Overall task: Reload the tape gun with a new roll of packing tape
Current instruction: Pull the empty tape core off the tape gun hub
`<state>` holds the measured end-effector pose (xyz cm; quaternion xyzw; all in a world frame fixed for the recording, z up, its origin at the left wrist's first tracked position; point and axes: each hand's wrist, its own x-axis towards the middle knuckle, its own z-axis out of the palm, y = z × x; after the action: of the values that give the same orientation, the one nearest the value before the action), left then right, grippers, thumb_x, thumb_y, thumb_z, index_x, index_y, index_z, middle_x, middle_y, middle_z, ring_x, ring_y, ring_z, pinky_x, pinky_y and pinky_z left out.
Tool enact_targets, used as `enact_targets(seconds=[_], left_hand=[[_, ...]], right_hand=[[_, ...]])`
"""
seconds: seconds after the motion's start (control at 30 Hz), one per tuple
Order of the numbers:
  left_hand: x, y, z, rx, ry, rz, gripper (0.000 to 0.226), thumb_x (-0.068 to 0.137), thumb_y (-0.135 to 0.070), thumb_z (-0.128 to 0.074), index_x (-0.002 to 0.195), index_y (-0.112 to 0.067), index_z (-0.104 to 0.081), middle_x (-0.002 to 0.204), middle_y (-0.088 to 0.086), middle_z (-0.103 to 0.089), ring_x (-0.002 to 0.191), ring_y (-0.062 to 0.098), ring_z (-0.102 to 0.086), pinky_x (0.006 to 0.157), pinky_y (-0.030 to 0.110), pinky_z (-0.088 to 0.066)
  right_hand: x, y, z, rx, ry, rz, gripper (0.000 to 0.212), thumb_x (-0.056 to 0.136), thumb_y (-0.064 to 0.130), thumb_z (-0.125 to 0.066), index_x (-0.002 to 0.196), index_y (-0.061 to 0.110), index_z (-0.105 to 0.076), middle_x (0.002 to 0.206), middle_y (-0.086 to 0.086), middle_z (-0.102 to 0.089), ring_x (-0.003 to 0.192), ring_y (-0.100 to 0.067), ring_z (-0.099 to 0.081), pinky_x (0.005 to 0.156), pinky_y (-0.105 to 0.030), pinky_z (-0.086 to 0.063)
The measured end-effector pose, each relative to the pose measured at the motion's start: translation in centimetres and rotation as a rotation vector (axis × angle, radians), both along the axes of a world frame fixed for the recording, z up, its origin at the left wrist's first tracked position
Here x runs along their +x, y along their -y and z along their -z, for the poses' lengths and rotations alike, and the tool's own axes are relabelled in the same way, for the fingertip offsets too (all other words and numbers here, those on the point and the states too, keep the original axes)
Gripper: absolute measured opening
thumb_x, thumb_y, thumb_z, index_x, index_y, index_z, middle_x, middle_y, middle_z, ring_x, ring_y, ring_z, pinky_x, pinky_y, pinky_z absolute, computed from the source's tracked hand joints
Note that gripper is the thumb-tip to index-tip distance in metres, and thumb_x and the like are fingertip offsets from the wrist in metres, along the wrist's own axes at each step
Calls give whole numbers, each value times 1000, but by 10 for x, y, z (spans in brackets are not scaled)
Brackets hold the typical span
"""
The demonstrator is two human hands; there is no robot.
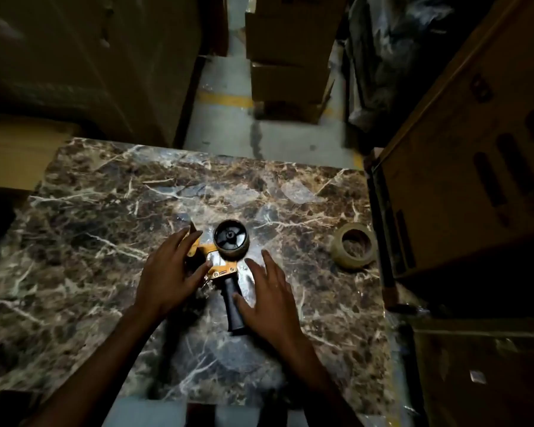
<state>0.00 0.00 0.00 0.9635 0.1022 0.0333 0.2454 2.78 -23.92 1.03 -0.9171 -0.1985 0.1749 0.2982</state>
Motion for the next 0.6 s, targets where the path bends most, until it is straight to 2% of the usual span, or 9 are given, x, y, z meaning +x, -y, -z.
enact_targets(seconds=[0.13, 0.27, 0.37, 0.43, 0.5, 0.6], left_hand=[[-1, -8, 20, -62, -10, 17, 75, 93, -63, -59, 155, -21, -57, 162, 8, -54, 144, 32, -56, 111, 52, -52], [-4, -14, 32, -103, 27, 23, 73, 93, -62, -60, 155, -23, -57, 164, 1, -52, 146, 23, -54, 112, 42, -48], [-4, -15, 37, -168, 53, 3, 68, 94, -56, -66, 153, -23, -59, 164, -5, -51, 145, 14, -52, 111, 37, -48], [-4, -16, 39, -213, 96, -9, 63, 94, -47, -71, 151, -21, -61, 162, -8, -53, 145, 9, -52, 112, 34, -48], [-5, -17, 42, -242, 130, -17, 62, 94, -42, -74, 151, -20, -62, 161, -9, -55, 145, 5, -52, 114, 30, -47], [-8, -13, 45, -265, 159, -35, 62, 93, -39, -75, 150, -17, -63, 161, -6, -55, 145, 1, -50, 116, 19, -42]], right_hand=[[-15, -25, 23, 20, -63, 78, 81, 94, 65, -53, 163, 41, -18, 177, 10, -4, 159, -20, -19, 120, -44, -32], [-24, -39, 41, 60, -36, 150, 86, 92, 65, -56, 164, 41, -14, 174, 8, -15, 154, -20, -30, 117, -40, -37], [-28, -43, 50, 110, -49, 180, 88, 93, 54, -63, 164, 41, -12, 167, 8, -28, 147, -19, -43, 106, -39, -50], [-30, -46, 52, 165, -65, 202, 85, 96, 43, -64, 165, 39, -14, 160, 11, -36, 140, -15, -49, 97, -32, -52], [-30, -46, 52, 185, -66, 222, 83, 98, 32, -64, 166, 37, -17, 158, 12, -38, 133, -13, -51, 90, -28, -51], [-25, -43, 55, 163, -64, 240, 83, 97, 26, -65, 165, 39, -19, 162, 14, -38, 133, -13, -46, 91, -33, -52]])
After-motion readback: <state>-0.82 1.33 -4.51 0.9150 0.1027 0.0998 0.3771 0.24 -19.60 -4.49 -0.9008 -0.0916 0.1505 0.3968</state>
